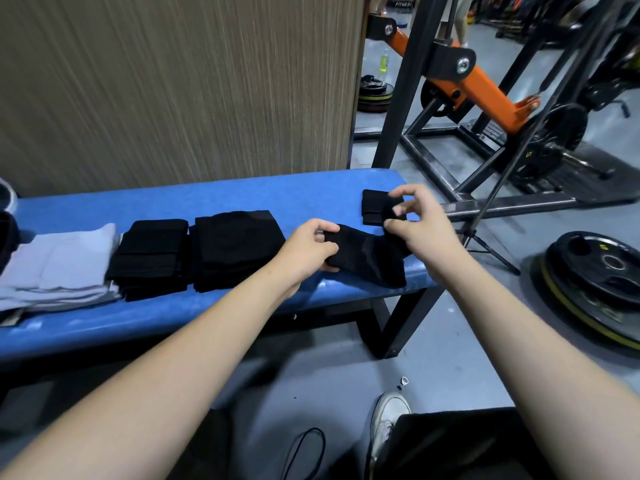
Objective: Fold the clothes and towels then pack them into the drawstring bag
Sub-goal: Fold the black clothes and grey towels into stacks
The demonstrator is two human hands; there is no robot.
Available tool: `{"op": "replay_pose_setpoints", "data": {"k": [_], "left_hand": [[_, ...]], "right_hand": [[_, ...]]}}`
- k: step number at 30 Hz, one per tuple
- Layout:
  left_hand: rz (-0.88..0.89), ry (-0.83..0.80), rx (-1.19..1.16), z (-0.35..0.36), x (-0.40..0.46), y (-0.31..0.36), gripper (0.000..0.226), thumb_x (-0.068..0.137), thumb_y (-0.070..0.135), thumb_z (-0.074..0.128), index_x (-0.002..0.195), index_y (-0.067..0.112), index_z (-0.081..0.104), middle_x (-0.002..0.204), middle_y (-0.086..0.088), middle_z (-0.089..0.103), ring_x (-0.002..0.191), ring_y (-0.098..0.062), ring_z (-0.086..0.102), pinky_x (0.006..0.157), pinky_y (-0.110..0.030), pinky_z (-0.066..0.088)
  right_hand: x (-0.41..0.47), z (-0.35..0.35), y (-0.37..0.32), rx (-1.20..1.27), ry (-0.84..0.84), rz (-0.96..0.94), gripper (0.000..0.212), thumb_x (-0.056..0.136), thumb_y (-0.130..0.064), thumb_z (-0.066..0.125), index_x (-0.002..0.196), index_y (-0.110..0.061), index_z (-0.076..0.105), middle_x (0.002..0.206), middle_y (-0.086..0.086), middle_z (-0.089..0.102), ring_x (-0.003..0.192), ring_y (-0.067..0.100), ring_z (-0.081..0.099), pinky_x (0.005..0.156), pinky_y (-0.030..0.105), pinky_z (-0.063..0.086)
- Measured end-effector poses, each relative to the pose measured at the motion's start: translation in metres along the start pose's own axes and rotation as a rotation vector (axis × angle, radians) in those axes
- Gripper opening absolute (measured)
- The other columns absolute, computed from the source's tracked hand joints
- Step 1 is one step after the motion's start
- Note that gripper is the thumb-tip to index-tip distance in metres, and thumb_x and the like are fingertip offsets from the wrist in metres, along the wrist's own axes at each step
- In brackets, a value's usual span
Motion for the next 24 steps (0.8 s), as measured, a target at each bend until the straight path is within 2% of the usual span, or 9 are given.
{"op": "replay_pose_setpoints", "data": {"k": [3,5,8,11,15,18,21,22,24], "left_hand": [[0.008,-0.01,-0.016,0.001,-0.001,0.001,0.031,0.094,-0.002,0.054,0.122,0.013,0.059,0.098,-0.004,0.059,0.088,-0.019,0.067,0.077,-0.038,0.062],[0.012,-0.014,-0.022,0.003,-0.001,0.002,0.028,0.096,0.001,0.053,0.122,0.011,0.058,0.091,-0.003,0.061,0.081,-0.016,0.067,0.077,-0.038,0.062],[0.004,-0.008,-0.021,0.001,-0.001,0.002,0.023,0.103,0.027,0.047,0.114,0.013,0.062,0.098,-0.009,0.07,0.081,-0.02,0.069,0.079,-0.044,0.061],[-0.019,-0.043,-0.051,0.0,-0.002,0.001,0.042,0.099,0.05,0.051,0.113,0.012,0.063,0.106,-0.01,0.072,0.095,-0.021,0.071,0.083,-0.042,0.061],[-0.028,0.005,-0.018,-0.001,-0.002,-0.001,0.022,0.087,0.021,0.069,0.108,0.017,0.061,0.106,-0.011,0.071,0.1,-0.027,0.07,0.09,-0.046,0.058],[-0.007,0.062,-0.03,-0.005,-0.003,0.003,0.027,0.082,0.012,0.06,0.108,0.018,0.064,0.105,-0.008,0.072,0.101,-0.025,0.07,0.095,-0.044,0.056],[0.068,0.077,-0.116,-0.012,-0.008,0.018,0.027,0.088,0.005,0.054,0.11,0.016,0.066,0.107,-0.007,0.072,0.104,-0.021,0.069,0.096,-0.035,0.054],[0.091,0.075,-0.154,-0.016,-0.01,0.024,0.028,0.089,0.004,0.053,0.111,0.016,0.066,0.108,-0.007,0.072,0.103,-0.019,0.069,0.094,-0.033,0.055],[0.117,0.07,-0.221,-0.027,-0.016,0.032,0.029,0.091,0.003,0.052,0.114,0.016,0.065,0.11,-0.006,0.072,0.097,-0.017,0.07,0.083,-0.029,0.056]], "right_hand": [[-0.004,0.03,-0.004,-0.06,-0.075,-0.058,0.04,0.083,0.005,0.067,0.114,-0.019,0.059,0.092,0.001,0.053,0.068,0.006,0.047,0.066,0.013,0.043],[-0.008,0.047,-0.005,-0.073,-0.136,-0.059,0.039,0.085,0.004,0.068,0.118,-0.014,0.056,0.093,0.003,0.053,0.064,0.01,0.048,0.059,0.01,0.044],[-0.014,0.065,-0.001,-0.012,-0.258,0.007,0.034,0.09,-0.004,0.067,0.12,-0.01,0.053,0.097,0.009,0.054,0.051,0.013,0.053,0.05,0.026,0.053],[-0.015,0.069,0.003,0.171,-0.33,0.101,0.025,0.096,-0.009,0.061,0.12,-0.004,0.052,0.1,0.018,0.056,0.062,0.024,0.062,0.06,0.042,0.059],[-0.015,0.059,0.004,0.352,-0.335,0.186,0.021,0.099,-0.003,0.051,0.12,0.001,0.052,0.11,0.022,0.066,0.073,0.035,0.069,0.071,0.046,0.061],[-0.007,0.041,0.004,0.306,-0.189,0.125,0.017,0.097,0.001,0.05,0.112,-0.003,0.055,0.103,0.018,0.068,0.071,0.03,0.067,0.059,0.037,0.057],[0.002,0.021,0.008,0.057,-0.024,0.047,0.018,0.093,-0.009,0.062,0.11,-0.014,0.06,0.095,0.003,0.063,0.08,0.017,0.059,0.058,0.019,0.047],[0.003,0.02,0.011,0.045,-0.034,0.07,0.022,0.093,-0.015,0.065,0.114,-0.016,0.06,0.098,0.001,0.063,0.082,0.014,0.058,0.063,0.018,0.045],[0.0,0.029,0.016,0.188,-0.136,0.184,0.031,0.093,-0.026,0.066,0.122,-0.019,0.058,0.105,0.0,0.066,0.083,0.015,0.057,0.077,0.029,0.044]]}}
Point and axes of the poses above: each hand's wrist, its own x-axis towards the middle knuckle, its own z-axis out of the palm, y = z × x, the point moved 7 cm from there along x, towards the middle knuckle
